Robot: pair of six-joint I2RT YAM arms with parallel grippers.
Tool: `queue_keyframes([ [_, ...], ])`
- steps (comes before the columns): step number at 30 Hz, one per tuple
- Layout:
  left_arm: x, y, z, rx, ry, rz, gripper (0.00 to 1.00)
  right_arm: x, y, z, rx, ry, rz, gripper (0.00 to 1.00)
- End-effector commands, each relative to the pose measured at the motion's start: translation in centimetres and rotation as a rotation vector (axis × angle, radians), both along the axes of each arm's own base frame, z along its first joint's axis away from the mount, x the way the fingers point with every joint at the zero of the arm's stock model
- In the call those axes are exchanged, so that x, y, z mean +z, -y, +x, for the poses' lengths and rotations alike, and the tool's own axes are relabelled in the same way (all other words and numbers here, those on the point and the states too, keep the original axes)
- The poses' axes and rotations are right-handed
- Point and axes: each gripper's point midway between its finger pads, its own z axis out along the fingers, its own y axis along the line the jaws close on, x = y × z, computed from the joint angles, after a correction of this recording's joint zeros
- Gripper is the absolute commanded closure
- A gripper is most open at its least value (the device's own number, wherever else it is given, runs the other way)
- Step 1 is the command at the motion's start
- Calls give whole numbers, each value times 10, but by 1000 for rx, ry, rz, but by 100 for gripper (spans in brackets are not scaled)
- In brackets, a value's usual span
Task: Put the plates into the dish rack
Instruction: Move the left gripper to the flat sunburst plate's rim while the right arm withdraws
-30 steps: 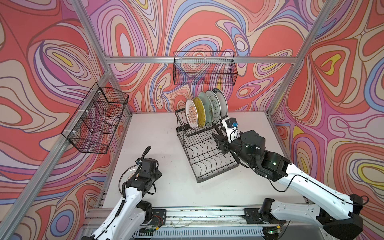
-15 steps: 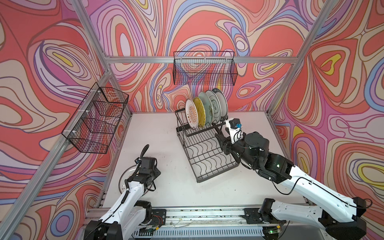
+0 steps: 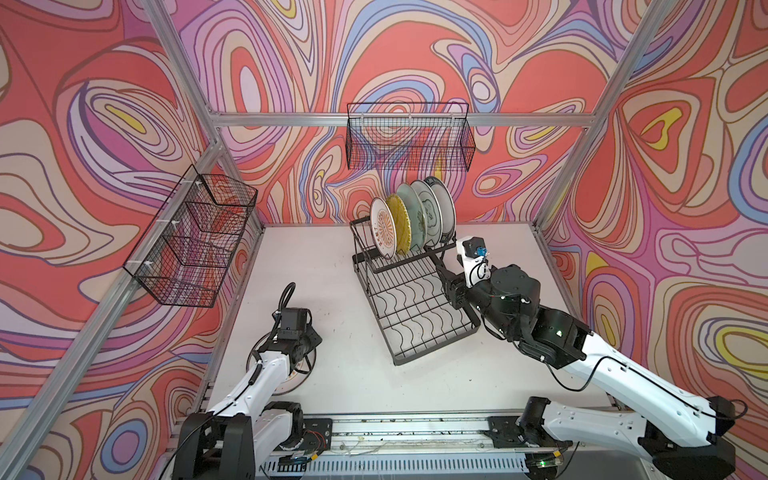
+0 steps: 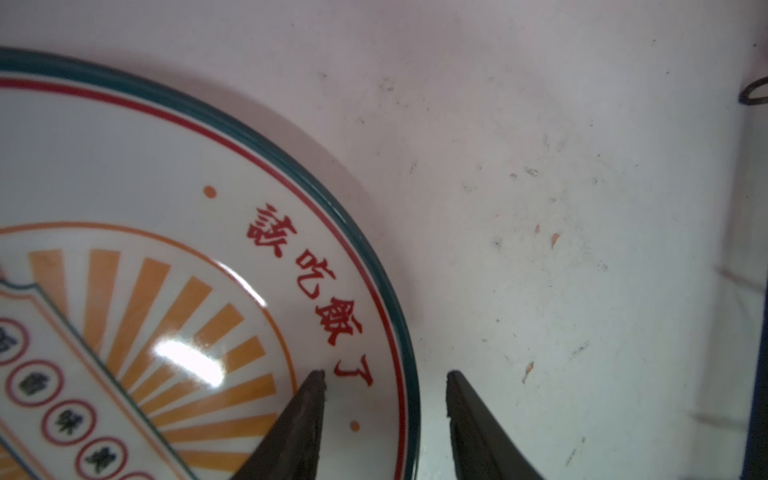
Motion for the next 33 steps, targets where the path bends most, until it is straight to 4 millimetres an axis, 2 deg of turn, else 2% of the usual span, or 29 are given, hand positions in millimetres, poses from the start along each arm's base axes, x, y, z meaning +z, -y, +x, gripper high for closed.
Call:
queue_keyframes([
  [1,9,9,13,-58,32,-29,50,-1,8,-1,-25,2,2,41],
  [7,14,19,24,-112,59,-56,51,0,10,-1,-38,4,3,41],
  [14,8,27,37,-154,50,-85,52,1,12,-1,-47,5,0,41],
  [19,10,37,53,-188,96,-123,53,1,14,-1,-56,8,-2,40],
  [23,13,39,64,-197,124,-126,53,1,15,0,-59,7,-4,40],
  [25,8,38,65,-196,113,-119,53,0,15,0,-61,6,-6,40],
  [26,20,39,80,-200,152,-115,53,1,15,0,-62,7,-4,40],
  [33,14,42,102,-214,174,-119,53,2,18,0,-75,11,-6,40],
])
